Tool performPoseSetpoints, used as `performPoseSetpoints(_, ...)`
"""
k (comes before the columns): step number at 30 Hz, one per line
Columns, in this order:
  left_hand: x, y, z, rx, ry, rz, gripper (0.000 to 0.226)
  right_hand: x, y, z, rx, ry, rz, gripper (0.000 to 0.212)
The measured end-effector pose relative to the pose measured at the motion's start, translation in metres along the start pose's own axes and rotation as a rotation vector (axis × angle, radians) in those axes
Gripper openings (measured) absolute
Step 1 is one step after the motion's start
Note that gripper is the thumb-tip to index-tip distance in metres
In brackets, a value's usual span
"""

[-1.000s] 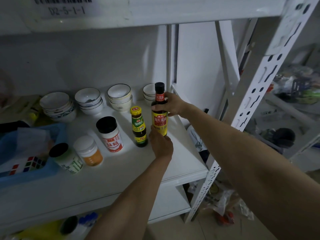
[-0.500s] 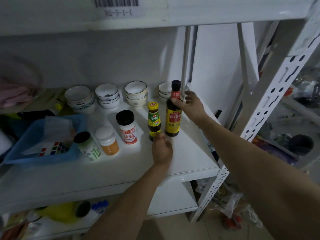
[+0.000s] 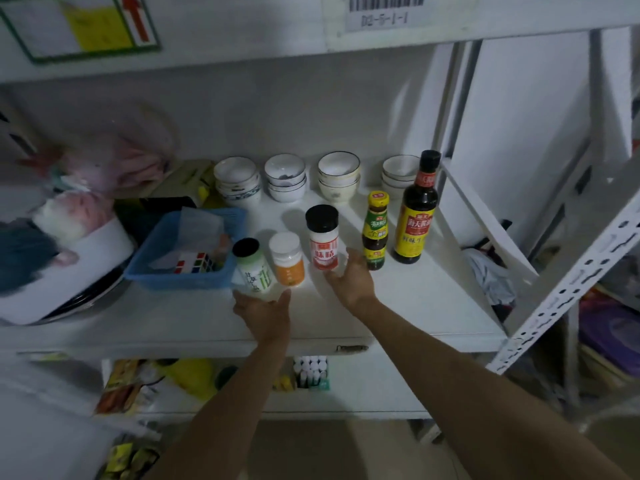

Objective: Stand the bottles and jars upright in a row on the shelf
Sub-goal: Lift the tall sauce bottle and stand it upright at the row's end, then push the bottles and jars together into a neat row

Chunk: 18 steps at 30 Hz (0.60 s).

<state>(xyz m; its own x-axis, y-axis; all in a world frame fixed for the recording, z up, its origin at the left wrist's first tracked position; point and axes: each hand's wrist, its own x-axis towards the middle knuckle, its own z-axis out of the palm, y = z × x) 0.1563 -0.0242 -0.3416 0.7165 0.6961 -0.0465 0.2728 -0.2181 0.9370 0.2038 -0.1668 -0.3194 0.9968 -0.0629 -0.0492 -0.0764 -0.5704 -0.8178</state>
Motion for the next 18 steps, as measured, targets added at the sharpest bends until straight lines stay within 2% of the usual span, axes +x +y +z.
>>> performPoseSetpoints(2,0.006,0.004,-0.004,0.06,-0.039,-0.045,0.105,0.012,-0.004,0.009,0.052,-0.039,0.064,0.083)
performPoseSetpoints(5,0.017,0.007,0.001,0.085,-0.102,-0.009,0.11,0.031,-0.007,0.012,0.055,-0.067,0.103,0.095)
performPoseSetpoints(14,0.034,0.011,0.019,0.063,-0.042,-0.007,0.108,0.053,-0.016,0.014,0.013,-0.078,0.069,0.075)
performPoseSetpoints(18,0.039,0.011,0.027,0.029,-0.013,-0.004,0.104,0.051,-0.012,0.019,0.01,-0.038,0.051,0.072)
